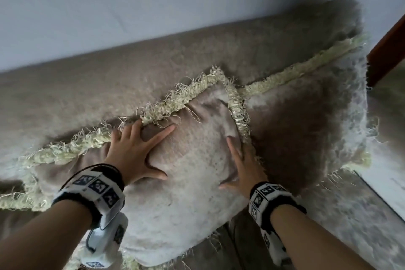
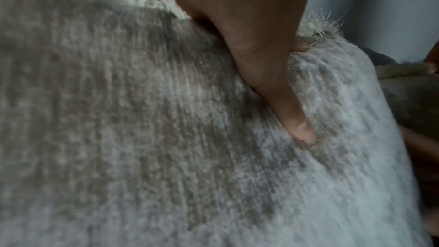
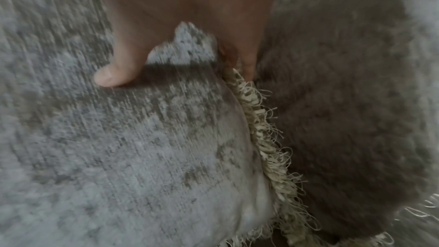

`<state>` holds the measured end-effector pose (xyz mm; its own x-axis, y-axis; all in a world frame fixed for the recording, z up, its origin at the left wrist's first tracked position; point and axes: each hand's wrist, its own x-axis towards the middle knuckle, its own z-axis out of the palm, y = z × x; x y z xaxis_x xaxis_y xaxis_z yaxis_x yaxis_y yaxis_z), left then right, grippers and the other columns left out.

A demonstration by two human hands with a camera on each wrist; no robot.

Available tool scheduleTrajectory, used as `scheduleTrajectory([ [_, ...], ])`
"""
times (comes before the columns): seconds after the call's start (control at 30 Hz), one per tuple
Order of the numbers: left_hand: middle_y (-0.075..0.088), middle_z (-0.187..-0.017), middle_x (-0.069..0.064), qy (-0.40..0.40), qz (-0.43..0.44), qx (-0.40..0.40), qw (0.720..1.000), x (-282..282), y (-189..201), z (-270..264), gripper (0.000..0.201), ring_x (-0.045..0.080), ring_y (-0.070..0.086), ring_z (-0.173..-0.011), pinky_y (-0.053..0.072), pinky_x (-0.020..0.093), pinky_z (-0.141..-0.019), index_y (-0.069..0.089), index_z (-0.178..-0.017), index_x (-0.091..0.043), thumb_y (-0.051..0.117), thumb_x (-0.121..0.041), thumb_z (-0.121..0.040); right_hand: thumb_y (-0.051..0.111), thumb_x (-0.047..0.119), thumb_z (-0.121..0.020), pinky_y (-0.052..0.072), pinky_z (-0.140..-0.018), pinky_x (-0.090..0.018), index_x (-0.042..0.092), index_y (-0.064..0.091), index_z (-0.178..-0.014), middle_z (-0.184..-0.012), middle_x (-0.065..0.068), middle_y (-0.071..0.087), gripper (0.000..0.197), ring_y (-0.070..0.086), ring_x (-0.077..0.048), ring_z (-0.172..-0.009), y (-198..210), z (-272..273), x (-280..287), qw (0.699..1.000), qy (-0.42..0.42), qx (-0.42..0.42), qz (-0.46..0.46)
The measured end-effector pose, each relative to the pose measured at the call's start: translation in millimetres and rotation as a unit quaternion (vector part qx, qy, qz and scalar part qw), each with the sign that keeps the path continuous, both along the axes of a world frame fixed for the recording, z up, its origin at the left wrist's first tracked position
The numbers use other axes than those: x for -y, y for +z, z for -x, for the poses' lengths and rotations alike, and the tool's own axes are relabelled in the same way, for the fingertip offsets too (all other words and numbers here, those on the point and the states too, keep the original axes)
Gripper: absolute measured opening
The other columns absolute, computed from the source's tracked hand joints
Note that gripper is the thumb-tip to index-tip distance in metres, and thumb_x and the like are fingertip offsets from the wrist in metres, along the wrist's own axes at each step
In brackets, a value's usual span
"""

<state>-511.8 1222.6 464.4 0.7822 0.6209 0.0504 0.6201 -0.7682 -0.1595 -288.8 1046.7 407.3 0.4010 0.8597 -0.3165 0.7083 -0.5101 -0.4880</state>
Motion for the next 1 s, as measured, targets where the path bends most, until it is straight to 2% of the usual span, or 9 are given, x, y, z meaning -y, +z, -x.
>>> scheduleTrajectory([
  [0.07,0.052,-0.112,0.022,-0.001,-0.006,0.006,1.000,-2.1,-1.5,-1.9,0.116,0.039,0.051,-0.101,0.044,0.054,-0.080,0.004,-0.140,-0.052,0.033,-0.096,-0.037,0.083,0.048,-0.056,0.024,-0.114,-0.048,0.052,-0.028,-0.130,-0.157,-0.013,-0.013,0.133,-0.005,-0.032,-0.146,-6.9,-7.0,-7.2,0.999,0.006,-0.011,-0.029],
  [0.17,0.052,-0.107,0.020,-0.005,-0.007,0.009,1.000,0.4,-4.1,-3.0,0.113,0.036,0.051,-0.094,0.046,0.051,-0.077,0.005,-0.140,-0.051,0.031,-0.096,-0.040,0.085,0.053,-0.046,0.023,-0.114,-0.051,0.058,-0.029,-0.127,-0.159,-0.005,-0.006,0.140,-0.002,-0.026,-0.146,-22.5,-16.1,-16.5,0.998,0.007,-0.018,-0.056],
  [0.3,0.053,-0.102,0.019,-0.001,-0.011,0.014,1.000,4.0,-6.8,-4.6,0.109,0.035,0.052,-0.089,0.048,0.048,-0.073,0.009,-0.141,-0.049,0.026,-0.096,-0.043,0.089,0.044,-0.045,0.016,-0.118,-0.039,0.044,-0.022,-0.137,-0.158,0.005,-0.004,0.145,0.001,-0.011,-0.143,-34.3,-15.9,-24.3,0.994,-0.004,-0.069,-0.090],
  [0.37,0.053,-0.096,0.017,-0.003,-0.012,0.014,1.000,4.3,-5.2,-3.2,0.109,0.033,0.051,-0.083,0.047,0.045,-0.068,0.010,-0.141,-0.048,0.027,-0.095,-0.044,0.090,0.044,-0.044,0.014,-0.117,-0.039,0.036,-0.019,-0.141,-0.155,0.011,-0.001,0.146,0.009,-0.017,-0.143,-37.4,-13.7,-26.1,0.995,0.004,-0.051,-0.090],
  [0.5,0.051,-0.086,0.013,0.008,-0.009,-0.004,1.000,13.1,-0.8,0.6,0.115,0.029,0.051,-0.075,0.046,0.040,-0.062,0.013,-0.141,-0.047,0.031,-0.096,-0.039,0.088,0.046,-0.041,0.023,-0.113,-0.044,0.050,-0.025,-0.134,-0.154,0.014,0.008,0.146,0.020,-0.024,-0.140,-37.8,-2.0,-15.3,0.995,-0.016,-0.049,-0.086],
  [0.57,0.053,-0.085,0.014,0.015,0.003,-0.008,1.000,21.1,2.0,2.3,0.118,0.030,0.052,-0.074,0.047,0.040,-0.060,0.020,-0.140,-0.046,0.040,-0.094,-0.034,0.089,0.043,-0.044,0.025,-0.113,-0.041,0.049,-0.022,-0.136,-0.152,0.020,0.007,0.144,0.021,-0.022,-0.141,-32.6,4.2,-6.4,0.994,-0.013,-0.060,-0.090],
  [0.7,0.053,-0.082,0.011,0.029,0.034,-0.018,0.999,37.2,13.4,8.1,0.125,0.028,0.052,-0.071,0.047,0.038,-0.058,0.028,-0.138,-0.045,0.053,-0.090,-0.025,0.088,0.041,-0.050,0.028,-0.109,-0.040,0.038,-0.015,-0.145,-0.158,0.009,0.009,0.140,0.025,-0.024,-0.139,-6.2,10.0,10.4,0.998,0.010,-0.044,-0.046],
  [0.87,0.052,-0.082,0.010,0.036,0.033,0.017,0.999,57.0,37.5,23.0,0.125,0.027,0.051,-0.072,0.046,0.036,-0.059,0.029,-0.138,-0.045,0.056,-0.087,-0.024,0.085,0.056,-0.039,0.032,-0.110,-0.047,0.059,-0.028,-0.127,-0.157,0.007,0.015,0.143,0.029,-0.029,-0.137,18.0,13.6,25.5,0.999,0.021,-0.027,-0.028],
  [1.0,0.051,-0.091,0.012,0.067,0.035,0.050,0.996,55.1,64.3,42.9,0.123,0.030,0.051,-0.081,0.047,0.040,-0.067,0.021,-0.140,-0.048,0.049,-0.090,-0.027,0.080,0.061,-0.037,0.027,-0.112,-0.049,0.063,-0.029,-0.127,-0.158,0.004,0.016,0.141,0.025,-0.031,-0.141,57.4,8.8,9.8,0.997,0.074,-0.018,-0.004],
])
